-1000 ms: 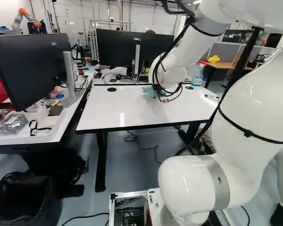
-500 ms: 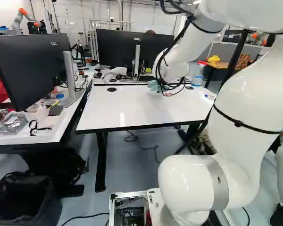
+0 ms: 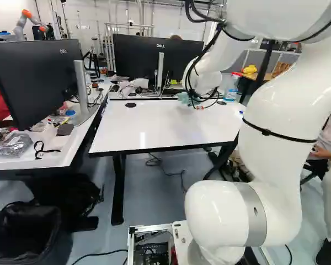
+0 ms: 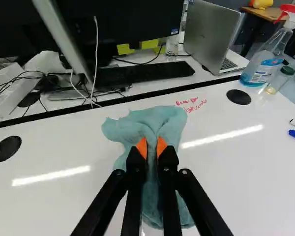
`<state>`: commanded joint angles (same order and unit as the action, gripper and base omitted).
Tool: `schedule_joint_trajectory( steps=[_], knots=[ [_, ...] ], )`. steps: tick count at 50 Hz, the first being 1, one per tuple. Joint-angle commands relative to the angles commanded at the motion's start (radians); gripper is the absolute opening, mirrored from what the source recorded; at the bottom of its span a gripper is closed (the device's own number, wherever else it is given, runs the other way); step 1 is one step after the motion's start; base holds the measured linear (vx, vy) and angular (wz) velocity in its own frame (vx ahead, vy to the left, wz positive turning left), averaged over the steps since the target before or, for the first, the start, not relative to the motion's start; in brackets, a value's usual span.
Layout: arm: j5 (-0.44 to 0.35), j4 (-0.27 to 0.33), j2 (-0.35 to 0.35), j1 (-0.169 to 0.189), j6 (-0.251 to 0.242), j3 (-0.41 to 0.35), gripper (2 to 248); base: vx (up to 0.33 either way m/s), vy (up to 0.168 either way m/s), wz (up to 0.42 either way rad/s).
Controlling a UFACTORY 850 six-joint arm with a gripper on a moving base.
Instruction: Clean the table with the green towel
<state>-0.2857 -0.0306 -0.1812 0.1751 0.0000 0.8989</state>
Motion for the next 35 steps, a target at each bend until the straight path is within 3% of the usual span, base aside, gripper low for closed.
schedule_joint_trajectory(
  steps=[35],
  knots=[
    [0.000, 0.000, -0.155, 0.064, 0.000, 0.179, 42, 0.000, 0.000, 0.000]
  ],
)
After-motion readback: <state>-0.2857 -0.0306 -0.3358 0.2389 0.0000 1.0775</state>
